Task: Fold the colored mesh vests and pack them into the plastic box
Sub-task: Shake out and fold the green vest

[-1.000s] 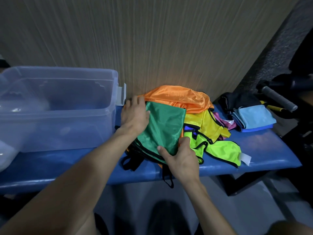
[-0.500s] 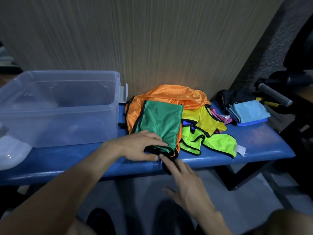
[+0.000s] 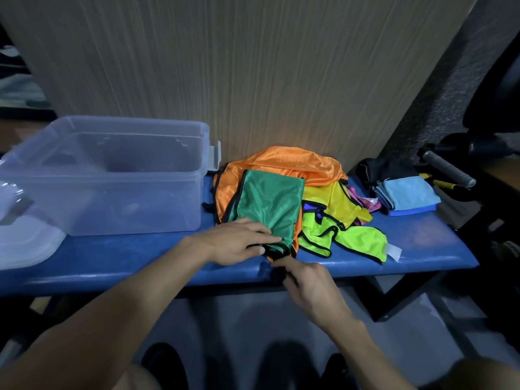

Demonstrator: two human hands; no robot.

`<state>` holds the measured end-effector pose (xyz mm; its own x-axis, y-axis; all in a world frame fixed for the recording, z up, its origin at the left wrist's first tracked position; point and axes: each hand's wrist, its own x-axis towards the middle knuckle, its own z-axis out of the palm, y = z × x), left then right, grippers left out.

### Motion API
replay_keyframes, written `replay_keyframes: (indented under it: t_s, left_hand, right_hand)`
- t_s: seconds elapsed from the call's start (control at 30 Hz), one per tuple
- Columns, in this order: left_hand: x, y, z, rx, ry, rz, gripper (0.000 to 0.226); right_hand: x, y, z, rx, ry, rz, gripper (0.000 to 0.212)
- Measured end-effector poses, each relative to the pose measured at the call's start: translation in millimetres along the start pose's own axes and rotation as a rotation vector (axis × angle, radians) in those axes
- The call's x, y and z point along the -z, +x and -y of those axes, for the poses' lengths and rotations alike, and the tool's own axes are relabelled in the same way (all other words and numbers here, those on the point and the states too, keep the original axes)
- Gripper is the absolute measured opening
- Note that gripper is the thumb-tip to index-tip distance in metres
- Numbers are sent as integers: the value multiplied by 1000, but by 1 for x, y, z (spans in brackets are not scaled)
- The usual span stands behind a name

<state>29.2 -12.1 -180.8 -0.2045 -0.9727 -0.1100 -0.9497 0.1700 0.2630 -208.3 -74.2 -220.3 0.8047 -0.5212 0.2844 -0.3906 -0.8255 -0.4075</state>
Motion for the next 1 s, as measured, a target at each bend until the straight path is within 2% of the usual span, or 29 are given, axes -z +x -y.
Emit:
replay_keyframes:
  t_s: [0.2, 0.3, 0.43, 0.5, 0.6, 0.7, 0.8, 0.87, 1.0]
  left_hand:
    - [-3, 3, -9, 17, 72, 15, 44]
    - [-2, 6, -7, 20, 75, 37, 31]
    - [-3, 10, -3, 18, 61, 47, 20]
    - [-6, 11, 0, 17, 27, 7, 28]
    - [-12, 12, -1, 30, 30, -153, 44]
    - [-15, 16, -3, 37, 42, -267, 35]
    - [-13, 20, -2, 47, 21, -276, 29]
    - [-11, 21, -1, 59, 4, -257, 27]
    - [-6, 26, -2, 85, -23, -251, 22]
  right_hand:
    - [11, 12, 7, -18, 165, -85, 17]
    - [25, 41, 8, -163, 318, -165, 30]
    - [36, 86, -3, -437, 337, 35, 44]
    - [32, 98, -12, -510, 304, 128, 45]
    - [20, 101, -23, -553, 252, 170, 38]
    - [15, 99, -26, -548, 214, 116, 34]
    - [15, 97, -25, -462, 118, 18, 46]
    - [15, 94, -26, -352, 135, -24, 45]
    - [22, 87, -33, -168, 282, 14, 12]
